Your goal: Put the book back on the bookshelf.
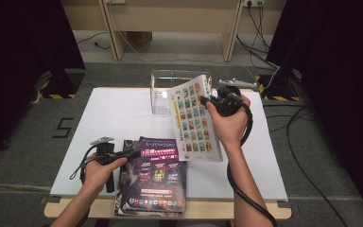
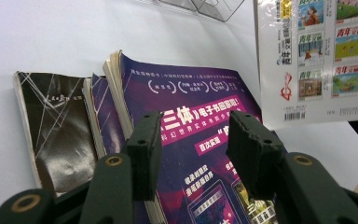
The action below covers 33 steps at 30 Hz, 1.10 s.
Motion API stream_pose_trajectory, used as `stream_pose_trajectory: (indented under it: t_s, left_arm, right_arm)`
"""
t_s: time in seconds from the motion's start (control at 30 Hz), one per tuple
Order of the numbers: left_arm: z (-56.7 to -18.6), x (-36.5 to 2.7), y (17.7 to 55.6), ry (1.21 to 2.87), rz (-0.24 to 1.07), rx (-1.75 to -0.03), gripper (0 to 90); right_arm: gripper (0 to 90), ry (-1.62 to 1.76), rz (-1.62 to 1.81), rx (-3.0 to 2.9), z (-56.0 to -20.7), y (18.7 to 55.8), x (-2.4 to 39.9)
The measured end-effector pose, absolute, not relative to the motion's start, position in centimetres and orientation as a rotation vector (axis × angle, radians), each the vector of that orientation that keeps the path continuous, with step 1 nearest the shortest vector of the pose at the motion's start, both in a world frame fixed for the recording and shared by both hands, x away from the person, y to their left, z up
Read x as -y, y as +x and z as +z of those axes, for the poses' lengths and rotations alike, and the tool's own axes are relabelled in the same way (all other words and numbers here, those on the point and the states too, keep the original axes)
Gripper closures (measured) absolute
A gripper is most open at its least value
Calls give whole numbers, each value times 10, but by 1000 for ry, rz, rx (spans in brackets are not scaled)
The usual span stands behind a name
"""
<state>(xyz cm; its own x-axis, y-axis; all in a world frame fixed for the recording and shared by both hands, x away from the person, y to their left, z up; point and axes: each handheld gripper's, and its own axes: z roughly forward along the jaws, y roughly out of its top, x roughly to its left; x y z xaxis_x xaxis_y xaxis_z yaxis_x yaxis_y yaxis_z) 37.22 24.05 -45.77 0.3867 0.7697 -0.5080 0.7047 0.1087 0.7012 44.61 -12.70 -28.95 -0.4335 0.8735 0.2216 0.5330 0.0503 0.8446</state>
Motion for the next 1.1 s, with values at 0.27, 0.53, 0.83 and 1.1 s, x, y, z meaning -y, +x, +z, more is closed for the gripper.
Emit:
stream_pose_trajectory:
  t_s: [0.27,0.53,0.83,1.1]
  left_arm:
    - [-458,-241,372,1616,77,-1340,543]
    - [-459,-242,373,1611,74,-1345,543]
    - [-460,-242,373,1618,71,-1345,542]
    - [-459,-245,373,1605,74,-1349,540]
  right_arm:
    - [742,1429,1291,-1902,-283,448,138]
    - [742,1484,1261,-1797,-278,452,157]
    - [742,1520,1218,-1706,-270,463,158]
    - [742,1530,1225,-1673,-265,480,145]
